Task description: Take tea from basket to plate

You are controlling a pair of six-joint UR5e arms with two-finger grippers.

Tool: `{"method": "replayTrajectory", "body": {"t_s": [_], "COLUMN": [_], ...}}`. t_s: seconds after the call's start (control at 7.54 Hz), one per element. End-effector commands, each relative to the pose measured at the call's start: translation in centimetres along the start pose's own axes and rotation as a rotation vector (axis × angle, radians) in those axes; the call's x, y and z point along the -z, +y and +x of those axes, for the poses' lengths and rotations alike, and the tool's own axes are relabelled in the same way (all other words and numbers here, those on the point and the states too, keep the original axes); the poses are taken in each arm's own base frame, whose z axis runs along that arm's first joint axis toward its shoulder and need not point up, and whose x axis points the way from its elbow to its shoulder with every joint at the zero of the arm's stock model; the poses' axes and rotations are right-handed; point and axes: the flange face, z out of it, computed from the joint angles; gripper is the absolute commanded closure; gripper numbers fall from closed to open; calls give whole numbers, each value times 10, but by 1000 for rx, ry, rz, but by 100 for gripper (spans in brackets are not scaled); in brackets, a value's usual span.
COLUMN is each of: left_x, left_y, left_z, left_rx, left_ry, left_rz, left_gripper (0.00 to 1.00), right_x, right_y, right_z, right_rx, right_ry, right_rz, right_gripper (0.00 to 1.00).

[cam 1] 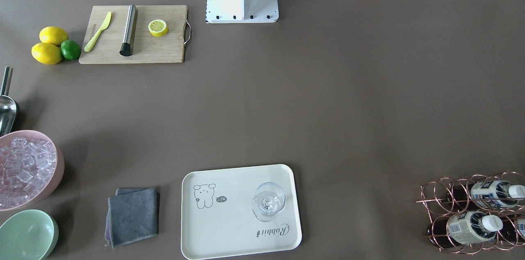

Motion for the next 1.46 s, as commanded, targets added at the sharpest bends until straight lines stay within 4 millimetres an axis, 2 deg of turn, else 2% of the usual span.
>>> {"method": "replayTrajectory", "body": {"t_s": [0.0, 0.27, 0.4, 0.53, 0.66, 0.8, 0.93, 1.06, 1.33], "left_x": [43, 62, 73, 99, 110, 113, 113, 116, 150], "left_y": [12, 8, 13, 24, 26, 28, 30, 34, 77], "left_z": [-6, -2, 0, 5, 20, 36, 40, 57, 87], "left_rx": [8, -74, -74, -64, -51, -61, -58, -76, -24], "left_ry": [-51, -61, -79, -115, -107, -110, -95, -110, -149], "left_rz": [6, 10, 14, 16, 34, 59, 87, 93, 84], "left_gripper": [100, 100, 100, 100, 100, 100, 100, 100, 100], "right_x": [-2, -2, -2, -2, 0, 1, 1, 2, 1], "right_y": [0, 0, 0, -1, -1, 0, 0, 0, 0], "right_z": [1, 2, 2, 2, 3, 3, 3, 3, 4], "right_rx": [3, 2, 2, 3, -1, 1, 1, 2, 1], "right_ry": [1, 1, 1, 1, 3, 4, 4, 3, 4], "right_rz": [4, 3, 3, 4, 8, 14, 14, 15, 14], "right_gripper": [1, 1, 1, 1, 1, 1, 1, 1, 1]}}
